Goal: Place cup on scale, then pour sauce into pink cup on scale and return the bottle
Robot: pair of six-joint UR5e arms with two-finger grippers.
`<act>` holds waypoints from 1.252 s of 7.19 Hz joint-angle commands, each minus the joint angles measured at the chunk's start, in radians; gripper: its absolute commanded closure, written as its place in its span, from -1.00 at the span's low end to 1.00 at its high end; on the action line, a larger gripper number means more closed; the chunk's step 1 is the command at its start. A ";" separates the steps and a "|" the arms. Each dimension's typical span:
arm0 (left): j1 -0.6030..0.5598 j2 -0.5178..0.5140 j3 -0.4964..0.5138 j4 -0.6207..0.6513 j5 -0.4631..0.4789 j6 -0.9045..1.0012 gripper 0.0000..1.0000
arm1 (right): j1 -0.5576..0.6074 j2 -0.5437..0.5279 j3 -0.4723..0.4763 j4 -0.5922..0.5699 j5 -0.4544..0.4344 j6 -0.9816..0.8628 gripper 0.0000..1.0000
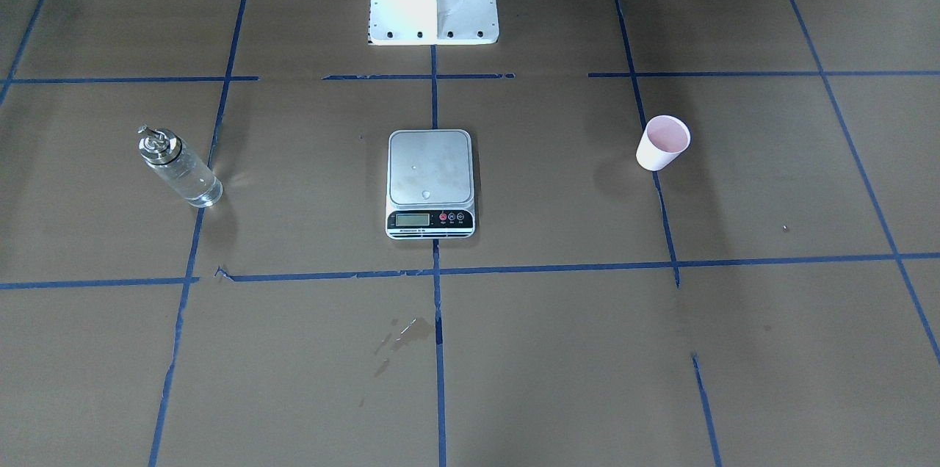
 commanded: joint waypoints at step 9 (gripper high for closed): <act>0.753 0.044 -0.203 -0.131 0.512 -1.082 -0.46 | -0.106 -0.031 0.017 0.155 0.024 0.238 -1.00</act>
